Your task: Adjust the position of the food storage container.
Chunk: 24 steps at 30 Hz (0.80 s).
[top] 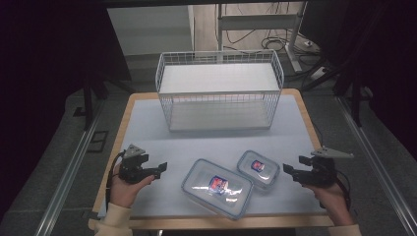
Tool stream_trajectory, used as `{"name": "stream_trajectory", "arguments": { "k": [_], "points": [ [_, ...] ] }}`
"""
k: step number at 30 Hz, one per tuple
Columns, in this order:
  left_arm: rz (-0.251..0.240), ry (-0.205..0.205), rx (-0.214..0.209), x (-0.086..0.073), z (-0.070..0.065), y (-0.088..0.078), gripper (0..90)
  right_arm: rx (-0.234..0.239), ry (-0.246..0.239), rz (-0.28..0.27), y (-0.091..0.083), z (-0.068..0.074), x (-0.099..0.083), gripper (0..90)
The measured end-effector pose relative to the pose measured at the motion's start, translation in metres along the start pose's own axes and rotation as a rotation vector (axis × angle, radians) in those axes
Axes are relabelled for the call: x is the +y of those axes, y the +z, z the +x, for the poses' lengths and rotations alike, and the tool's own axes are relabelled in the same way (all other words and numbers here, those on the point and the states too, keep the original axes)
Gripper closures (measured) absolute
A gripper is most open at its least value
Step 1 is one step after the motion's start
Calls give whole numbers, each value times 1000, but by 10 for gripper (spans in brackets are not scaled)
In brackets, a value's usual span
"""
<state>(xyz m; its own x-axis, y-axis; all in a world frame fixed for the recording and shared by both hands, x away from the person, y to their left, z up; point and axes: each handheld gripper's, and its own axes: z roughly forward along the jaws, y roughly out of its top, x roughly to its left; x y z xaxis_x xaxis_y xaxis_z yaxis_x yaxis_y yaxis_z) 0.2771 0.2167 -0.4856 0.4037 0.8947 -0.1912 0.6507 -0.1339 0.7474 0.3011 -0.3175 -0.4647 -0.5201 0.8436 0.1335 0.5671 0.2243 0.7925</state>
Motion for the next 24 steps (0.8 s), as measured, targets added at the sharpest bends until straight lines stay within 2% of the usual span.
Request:
{"name": "stream_trajectory", "arguments": {
  "k": [1,4,6,9,10,13,15,16,17,18,22,24],
  "points": [
    [0,0,0,0,0,0,193,0,0,0,0,0,0,283],
    [5,2,-5,1,1,4,193,5,-5,-9,-8,1,-2,474],
    [3,3,-9,2,0,5,193,47,-16,2,-13,5,-3,633],
    [5,16,-13,3,-2,5,193,117,-46,55,-18,17,-7,792],
    [5,16,-13,3,-2,5,193,117,-46,55,-18,17,-7,792],
    [9,22,-16,2,-4,6,193,204,-87,111,-15,40,-14,885],
    [10,22,-16,2,-4,6,194,260,-142,166,-7,61,-21,892],
    [11,20,-15,1,-3,6,194,285,-194,206,0,76,-26,893],
    [11,20,-15,1,-3,6,195,285,-194,206,0,76,-26,893],
    [13,20,-14,1,-3,7,195,315,-220,237,6,90,-31,894],
    [22,23,-11,0,-2,9,195,337,-274,291,14,108,-39,894],
    [24,23,-12,-1,-3,10,195,341,-280,306,18,112,-41,894]
  ]
}}
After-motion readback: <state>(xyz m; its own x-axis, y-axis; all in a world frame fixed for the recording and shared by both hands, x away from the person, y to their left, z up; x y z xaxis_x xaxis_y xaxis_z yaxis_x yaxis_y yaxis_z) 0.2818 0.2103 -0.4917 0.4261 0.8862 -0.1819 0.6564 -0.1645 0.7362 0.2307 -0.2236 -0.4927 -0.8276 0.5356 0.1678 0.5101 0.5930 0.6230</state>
